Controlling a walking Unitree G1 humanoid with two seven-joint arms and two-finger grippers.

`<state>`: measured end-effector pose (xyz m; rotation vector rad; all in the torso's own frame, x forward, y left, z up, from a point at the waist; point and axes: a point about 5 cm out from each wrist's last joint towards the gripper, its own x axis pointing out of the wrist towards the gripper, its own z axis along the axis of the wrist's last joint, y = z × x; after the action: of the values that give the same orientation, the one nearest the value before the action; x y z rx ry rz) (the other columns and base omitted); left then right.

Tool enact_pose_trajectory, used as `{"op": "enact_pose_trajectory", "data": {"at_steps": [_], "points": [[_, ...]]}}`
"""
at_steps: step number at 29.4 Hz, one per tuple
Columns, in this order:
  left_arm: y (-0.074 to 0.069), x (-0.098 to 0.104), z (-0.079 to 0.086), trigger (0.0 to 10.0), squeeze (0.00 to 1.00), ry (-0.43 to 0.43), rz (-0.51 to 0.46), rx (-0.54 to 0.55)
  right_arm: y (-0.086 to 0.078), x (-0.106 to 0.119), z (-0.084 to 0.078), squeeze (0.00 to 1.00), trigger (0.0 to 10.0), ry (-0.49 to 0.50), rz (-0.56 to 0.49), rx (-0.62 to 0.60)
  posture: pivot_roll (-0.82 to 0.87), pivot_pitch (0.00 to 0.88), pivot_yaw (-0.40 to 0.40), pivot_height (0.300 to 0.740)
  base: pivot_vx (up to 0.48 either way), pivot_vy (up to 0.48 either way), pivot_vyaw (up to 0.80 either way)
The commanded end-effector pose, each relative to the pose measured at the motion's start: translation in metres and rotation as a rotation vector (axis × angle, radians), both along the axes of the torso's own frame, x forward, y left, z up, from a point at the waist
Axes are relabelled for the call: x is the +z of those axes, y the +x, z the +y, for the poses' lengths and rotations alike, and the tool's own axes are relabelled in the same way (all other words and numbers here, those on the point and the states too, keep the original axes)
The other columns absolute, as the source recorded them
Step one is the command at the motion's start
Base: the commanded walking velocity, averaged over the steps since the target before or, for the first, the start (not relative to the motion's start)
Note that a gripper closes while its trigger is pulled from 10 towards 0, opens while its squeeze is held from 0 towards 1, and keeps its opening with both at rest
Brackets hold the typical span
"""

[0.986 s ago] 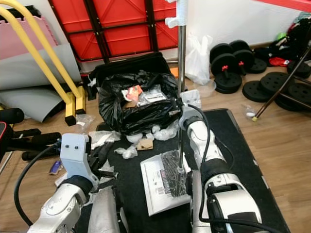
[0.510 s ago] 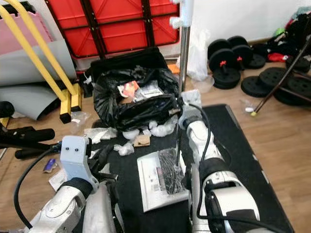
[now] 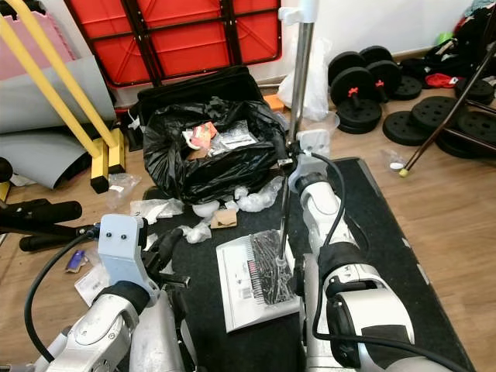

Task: Sweep floor

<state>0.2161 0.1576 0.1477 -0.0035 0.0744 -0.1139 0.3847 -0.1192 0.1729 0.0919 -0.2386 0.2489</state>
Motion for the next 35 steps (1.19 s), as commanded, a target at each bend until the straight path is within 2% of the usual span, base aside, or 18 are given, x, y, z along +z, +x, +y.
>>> {"op": "enact_pose_trajectory", "data": {"at_steps": [1,4,7,8,9,10,11,12,13,15,17,20,21,23,26,31,32,35], "points": [[-0.001,-0.001,0.001,10.0,0.0,0.014,0.009,0.0,-0.002,-0.002,-0.001,1.0,10.0,0.019,-0.007,0.0,0.0,0.099,0.01,0.4,0.0,0.0,0.0],[0.0,-0.001,0.001,10.0,0.0,0.013,0.009,0.0,-0.004,-0.006,-0.004,1.0,10.0,0.01,-0.001,0.009,-0.01,0.098,0.008,0.4,0.0,0.0,0.0],[0.001,-0.002,0.0,10.0,0.0,0.011,0.007,0.001,-0.016,-0.024,-0.017,1.0,10.0,-0.036,0.038,0.022,-0.02,0.091,-0.002,0.4,0.0,0.0,0.0],[0.001,-0.002,0.0,10.0,0.0,0.011,0.007,0.001,-0.016,-0.024,-0.017,1.0,10.0,-0.036,0.038,0.022,-0.02,0.091,-0.002,0.4,0.0,0.0,0.0],[0.002,-0.002,0.0,10.0,0.0,0.01,0.006,0.002,-0.023,-0.032,-0.025,0.84,10.0,-0.056,0.054,0.028,-0.02,0.091,-0.002,0.4,0.0,0.0,0.0],[0.002,-0.002,0.0,10.0,0.0,0.01,0.006,0.002,-0.023,-0.032,-0.025,0.84,10.0,-0.056,0.054,0.028,-0.02,0.091,-0.002,0.4,0.0,0.0,0.0],[0.002,-0.002,0.0,10.0,0.0,0.009,0.005,0.003,-0.034,-0.039,-0.036,0.0,10.0,-0.077,0.065,0.027,-0.05,0.088,-0.007,0.4,0.0,0.0,0.0],[0.004,-0.003,0.001,10.0,0.0,0.004,0.002,0.007,-0.049,-0.045,-0.046,0.0,10.0,-0.091,0.071,0.043,-0.06,0.083,-0.007,0.4,0.0,0.0,0.0],[0.004,-0.003,0.001,10.0,0.0,0.004,0.002,0.007,-0.049,-0.045,-0.046,0.0,10.0,-0.091,0.071,0.043,-0.06,0.083,-0.007,0.4,0.0,0.0,0.0],[0.006,-0.003,0.002,10.0,0.0,-0.01,-0.007,0.017,-0.073,-0.049,-0.057,0.0,10.0,-0.093,0.072,0.102,-0.08,0.077,-0.007,0.4,0.0,0.0,0.0],[0.006,-0.003,0.002,10.0,0.0,-0.01,-0.007,0.017,-0.073,-0.049,-0.057,0.0,10.0,-0.093,0.072,0.102,-0.08,0.077,-0.007,0.4,0.0,0.0,0.0],[0.012,-0.003,0.015,10.0,0.0,-0.054,-0.024,0.093,-0.09,-0.065,-0.069,0.0,10.0,-0.152,0.121,0.147,-0.1,0.056,-0.008,0.415,0.0,0.0,0.0],[0.012,-0.003,0.015,10.0,0.0,-0.054,-0.024,0.093,-0.09,-0.065,-0.069,0.0,10.0,-0.152,0.121,0.147,-0.1,0.056,-0.008,0.415,0.0,0.0,0.0],[0.015,-0.005,0.03,10.0,0.0,-0.052,-0.027,0.147,-0.096,-0.08,-0.077,0.0,10.0,-0.168,0.178,0.158,-0.1,0.038,-0.013,0.425,0.0,0.0,0.0],[0.017,-0.008,0.039,10.0,0.0,-0.055,-0.025,0.181,-0.099,-0.085,-0.081,0.0,10.0,-0.172,0.21,0.158,-0.1,0.029,-0.014,0.435,0.0,0.0,0.0],[0.015,-0.007,0.04,10.0,0.0,-0.062,-0.035,0.189,-0.1,-0.076,-0.08,0.0,10.0,-0.162,0.207,0.161,-0.1,0.009,-0.019,0.445,0.0,0.0,0.0],[0.013,-0.007,0.034,10.0,0.0,-0.062,-0.033,0.174,-0.103,-0.069,-0.072,0.0,10.0,-0.144,0.193,0.186,-0.1,0.001,-0.021,0.45,0.0,0.0,0.0],[0.013,-0.007,0.034,10.0,0.0,-0.062,-0.033,0.174,-0.103,-0.069,-0.072,0.0,10.0,-0.144,0.193,0.186,-0.1,0.001,-0.021,0.45,0.0,0.0,0.0]]}}
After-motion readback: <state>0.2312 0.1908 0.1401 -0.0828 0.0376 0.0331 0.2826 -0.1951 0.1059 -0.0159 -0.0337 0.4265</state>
